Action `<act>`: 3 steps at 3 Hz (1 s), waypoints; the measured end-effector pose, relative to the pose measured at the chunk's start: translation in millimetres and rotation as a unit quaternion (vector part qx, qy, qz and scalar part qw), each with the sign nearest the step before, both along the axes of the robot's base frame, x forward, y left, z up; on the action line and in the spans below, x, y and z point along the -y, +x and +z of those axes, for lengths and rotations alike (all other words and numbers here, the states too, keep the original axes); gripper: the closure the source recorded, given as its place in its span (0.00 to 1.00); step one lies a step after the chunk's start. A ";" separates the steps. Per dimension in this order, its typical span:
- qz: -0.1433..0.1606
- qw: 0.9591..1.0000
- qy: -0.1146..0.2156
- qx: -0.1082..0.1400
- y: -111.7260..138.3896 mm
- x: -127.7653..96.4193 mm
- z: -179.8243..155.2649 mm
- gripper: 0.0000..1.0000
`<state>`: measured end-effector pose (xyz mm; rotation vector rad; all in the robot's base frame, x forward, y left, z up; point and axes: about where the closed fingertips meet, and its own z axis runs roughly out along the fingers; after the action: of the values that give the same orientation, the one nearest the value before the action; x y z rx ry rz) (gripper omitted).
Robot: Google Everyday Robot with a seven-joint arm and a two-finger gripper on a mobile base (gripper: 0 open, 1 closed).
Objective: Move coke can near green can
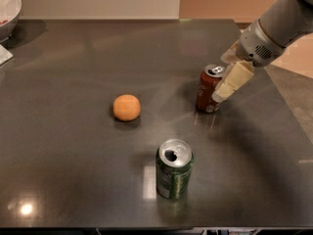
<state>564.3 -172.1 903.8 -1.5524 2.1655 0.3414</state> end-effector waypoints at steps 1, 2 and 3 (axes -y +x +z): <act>0.008 1.000 0.012 -0.002 -2.3 -8.4 0.8 0.39; 0.018 1.000 0.020 -0.002 -11.4 -14.3 5.3 0.64; 0.039 0.999 0.031 0.002 -33.0 -19.0 16.3 0.87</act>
Offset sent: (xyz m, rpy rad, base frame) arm -0.0236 0.0178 0.0133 0.0588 0.0009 0.0538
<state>531.3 -153.0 920.1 -1.6048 2.0758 0.4267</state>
